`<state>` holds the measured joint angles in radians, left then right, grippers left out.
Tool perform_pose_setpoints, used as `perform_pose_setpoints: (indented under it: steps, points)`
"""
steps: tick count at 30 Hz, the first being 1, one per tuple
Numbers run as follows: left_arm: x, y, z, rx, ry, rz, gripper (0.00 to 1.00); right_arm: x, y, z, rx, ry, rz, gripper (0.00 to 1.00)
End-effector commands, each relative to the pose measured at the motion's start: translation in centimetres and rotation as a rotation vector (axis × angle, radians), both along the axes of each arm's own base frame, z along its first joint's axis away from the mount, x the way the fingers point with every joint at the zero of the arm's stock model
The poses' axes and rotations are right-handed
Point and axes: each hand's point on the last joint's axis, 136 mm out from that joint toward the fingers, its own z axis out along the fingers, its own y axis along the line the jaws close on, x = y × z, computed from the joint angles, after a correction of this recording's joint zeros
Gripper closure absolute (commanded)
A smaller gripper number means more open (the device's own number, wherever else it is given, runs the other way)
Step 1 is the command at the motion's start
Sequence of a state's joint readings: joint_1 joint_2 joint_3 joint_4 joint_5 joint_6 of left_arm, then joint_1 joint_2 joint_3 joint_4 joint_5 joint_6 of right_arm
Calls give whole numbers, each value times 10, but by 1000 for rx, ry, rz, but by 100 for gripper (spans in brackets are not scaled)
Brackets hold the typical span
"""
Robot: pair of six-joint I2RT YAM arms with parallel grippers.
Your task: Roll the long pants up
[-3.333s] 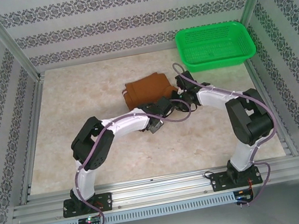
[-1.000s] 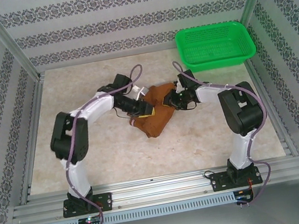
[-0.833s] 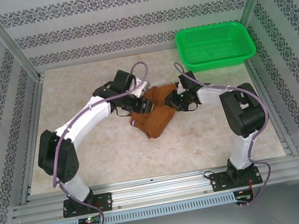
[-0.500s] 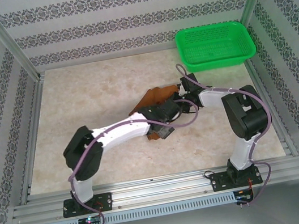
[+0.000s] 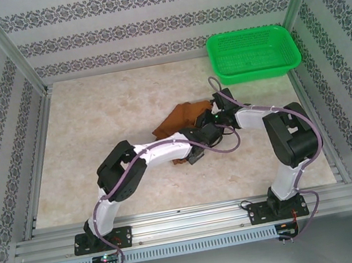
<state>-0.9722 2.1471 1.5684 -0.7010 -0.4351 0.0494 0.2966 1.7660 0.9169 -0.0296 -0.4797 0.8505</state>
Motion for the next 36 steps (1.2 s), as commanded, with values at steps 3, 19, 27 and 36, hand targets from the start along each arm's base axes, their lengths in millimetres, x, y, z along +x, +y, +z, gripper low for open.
perform_pose_setpoints:
  steps: [3, 19, 27, 36]
  points:
    - [-10, 40, -71, 79, 233, 51, 100, -49, -6, -33, -39, 184, 30, 100]
    - [-57, -18, 9, -446, 657, 62, 100, 33, -64, 86, -160, -141, -58, 10]
    - [-28, -24, 71, -994, 918, 195, 100, 29, -67, 100, -128, -119, -55, 7]
    - [13, 0, 54, -1337, 1091, 471, 100, 23, -33, 77, -84, -71, 28, 7]
